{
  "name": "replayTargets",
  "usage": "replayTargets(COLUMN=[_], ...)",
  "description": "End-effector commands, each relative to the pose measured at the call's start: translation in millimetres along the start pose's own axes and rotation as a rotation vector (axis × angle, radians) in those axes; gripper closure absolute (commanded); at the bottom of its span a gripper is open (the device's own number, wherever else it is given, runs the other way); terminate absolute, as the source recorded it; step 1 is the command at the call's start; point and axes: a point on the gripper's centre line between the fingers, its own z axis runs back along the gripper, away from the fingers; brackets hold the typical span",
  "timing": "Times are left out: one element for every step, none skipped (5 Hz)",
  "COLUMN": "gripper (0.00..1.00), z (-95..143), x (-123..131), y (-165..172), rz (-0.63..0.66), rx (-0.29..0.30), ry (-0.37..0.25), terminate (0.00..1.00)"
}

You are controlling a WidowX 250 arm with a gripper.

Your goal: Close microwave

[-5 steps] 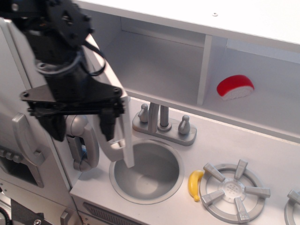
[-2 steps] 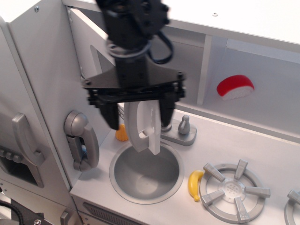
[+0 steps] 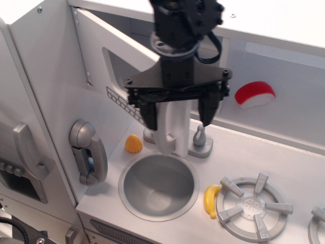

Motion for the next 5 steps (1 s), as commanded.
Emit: replayTargets(gripper=[0.0,0.0,0.0,0.0,0.0], z=[0,5,5,6,2], x=[-23,-35,-18,8,29], y=[25,58,72,69,61], rz=[-0.122,-0.177,-0.119,-0.017,0.093], rx=[0.021,0.057,0.077,0.071,0.071], ry=[0.01,0.034,0.012,-0.024,-0.07], terminate=[0.0,0.0,0.0,0.0,0.0])
